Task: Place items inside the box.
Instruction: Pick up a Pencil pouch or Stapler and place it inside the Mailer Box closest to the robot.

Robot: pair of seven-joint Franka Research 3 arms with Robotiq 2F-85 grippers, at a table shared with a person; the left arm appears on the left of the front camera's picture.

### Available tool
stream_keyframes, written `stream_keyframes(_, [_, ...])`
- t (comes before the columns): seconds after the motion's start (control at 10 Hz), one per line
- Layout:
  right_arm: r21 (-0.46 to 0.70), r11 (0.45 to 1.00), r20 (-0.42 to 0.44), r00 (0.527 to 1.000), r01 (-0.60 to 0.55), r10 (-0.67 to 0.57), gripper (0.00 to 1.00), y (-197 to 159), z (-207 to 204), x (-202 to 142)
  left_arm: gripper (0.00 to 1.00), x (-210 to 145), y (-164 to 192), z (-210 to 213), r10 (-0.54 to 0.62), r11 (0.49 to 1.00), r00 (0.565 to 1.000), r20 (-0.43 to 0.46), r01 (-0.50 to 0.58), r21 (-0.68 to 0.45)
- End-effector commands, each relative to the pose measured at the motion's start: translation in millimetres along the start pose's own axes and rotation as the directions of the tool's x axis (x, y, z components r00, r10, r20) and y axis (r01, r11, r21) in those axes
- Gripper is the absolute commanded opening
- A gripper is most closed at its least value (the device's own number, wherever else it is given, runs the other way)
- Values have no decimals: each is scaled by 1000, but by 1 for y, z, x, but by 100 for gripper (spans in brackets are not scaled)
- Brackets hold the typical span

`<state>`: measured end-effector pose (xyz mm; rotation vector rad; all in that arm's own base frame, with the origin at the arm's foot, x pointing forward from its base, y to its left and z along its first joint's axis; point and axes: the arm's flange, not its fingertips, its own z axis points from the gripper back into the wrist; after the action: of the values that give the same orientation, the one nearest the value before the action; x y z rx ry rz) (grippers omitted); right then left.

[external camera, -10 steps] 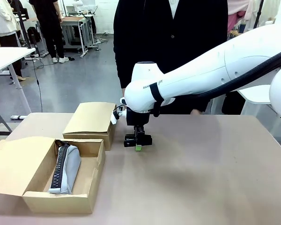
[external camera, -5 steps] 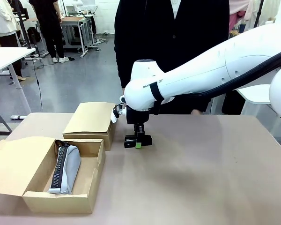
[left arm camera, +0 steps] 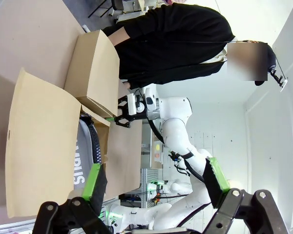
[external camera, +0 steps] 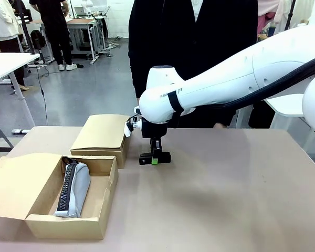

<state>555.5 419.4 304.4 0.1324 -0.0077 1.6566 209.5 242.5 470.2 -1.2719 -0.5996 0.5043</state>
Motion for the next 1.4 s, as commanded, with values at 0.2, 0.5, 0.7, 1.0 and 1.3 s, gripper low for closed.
stream_keyframes(0.2, [72, 991, 5, 994, 111, -111, 0, 36, 45, -24, 100, 1, -1, 0, -18, 1000, 1000, 5, 18, -24])
stream_keyframes(0.5, [236, 896, 12, 921, 377, -390, 0, 123, 99, -39, 100, 1, -1, 0, -18, 1000, 1000, 5, 18, -24])
stream_keyframes(0.7, [167, 878, 39, 887, 449, -461, 0, 159, 112, -44, 100, 1, -1, 0, -18, 1000, 1000, 5, 18, -24])
stream_keyframes(1.0, [224, 889, 1, 912, 400, -411, 35, 137, 116, -34, 100, 1, -1, 0, -18, 1000, 1000, 5, 18, -24])
stream_keyframes(1.3, [211, 885, 14, 904, 415, -427, 42, 147, 113, -37, 100, 1, -1, 0, -18, 1000, 1000, 5, 18, -24])
